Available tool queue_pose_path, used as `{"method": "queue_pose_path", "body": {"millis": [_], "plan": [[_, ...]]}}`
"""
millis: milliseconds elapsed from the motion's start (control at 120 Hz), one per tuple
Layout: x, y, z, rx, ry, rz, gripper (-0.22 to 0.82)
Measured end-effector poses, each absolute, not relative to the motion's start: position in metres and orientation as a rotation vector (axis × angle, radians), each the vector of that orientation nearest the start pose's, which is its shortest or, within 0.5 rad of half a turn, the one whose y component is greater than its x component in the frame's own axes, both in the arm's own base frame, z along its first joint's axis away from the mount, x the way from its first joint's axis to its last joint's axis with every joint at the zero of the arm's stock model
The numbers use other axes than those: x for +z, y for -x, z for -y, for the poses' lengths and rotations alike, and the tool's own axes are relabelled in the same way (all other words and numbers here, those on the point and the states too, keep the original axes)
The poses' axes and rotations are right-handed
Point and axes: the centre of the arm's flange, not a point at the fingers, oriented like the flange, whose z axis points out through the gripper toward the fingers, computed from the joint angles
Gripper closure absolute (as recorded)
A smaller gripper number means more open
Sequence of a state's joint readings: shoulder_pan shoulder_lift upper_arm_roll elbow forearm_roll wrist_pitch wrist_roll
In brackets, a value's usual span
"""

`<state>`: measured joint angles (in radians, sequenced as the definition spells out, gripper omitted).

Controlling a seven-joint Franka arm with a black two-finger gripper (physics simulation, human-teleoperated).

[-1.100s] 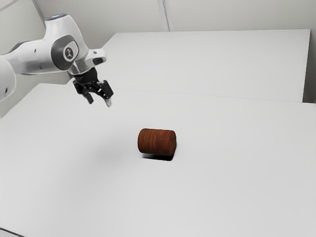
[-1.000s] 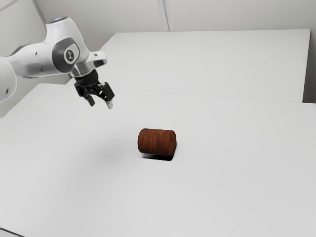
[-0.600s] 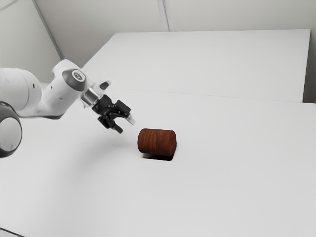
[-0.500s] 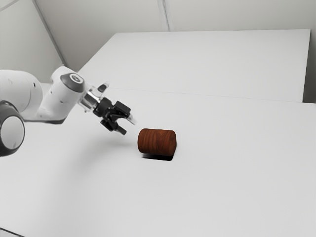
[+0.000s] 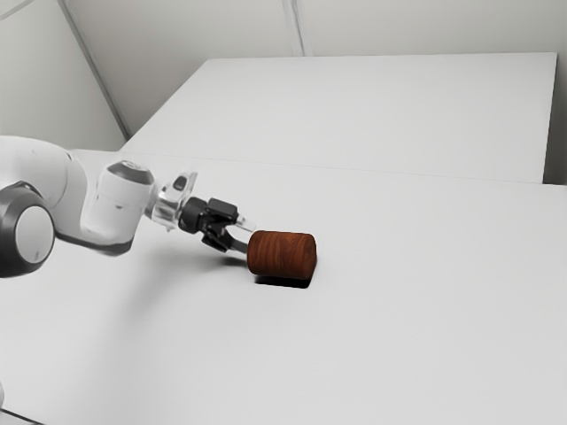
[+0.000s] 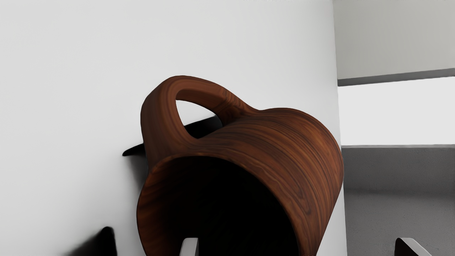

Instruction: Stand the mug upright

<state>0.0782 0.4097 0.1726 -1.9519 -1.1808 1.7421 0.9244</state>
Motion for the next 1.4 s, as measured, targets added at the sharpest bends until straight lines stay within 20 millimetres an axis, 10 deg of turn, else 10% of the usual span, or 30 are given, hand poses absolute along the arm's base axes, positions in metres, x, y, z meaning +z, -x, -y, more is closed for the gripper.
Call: {"method": "queue_pose_path", "body": {"millis": [800,1117,1400], "plan": [[0.282,-0.588,-0.017,0.29,-1.974,0.145,0.06],[0.283,-0.59,-0.01,0.295,-1.967,0.15,0.59],[0.284,-0.592,0.0,0.301,-1.946,0.143,0.74]]}}
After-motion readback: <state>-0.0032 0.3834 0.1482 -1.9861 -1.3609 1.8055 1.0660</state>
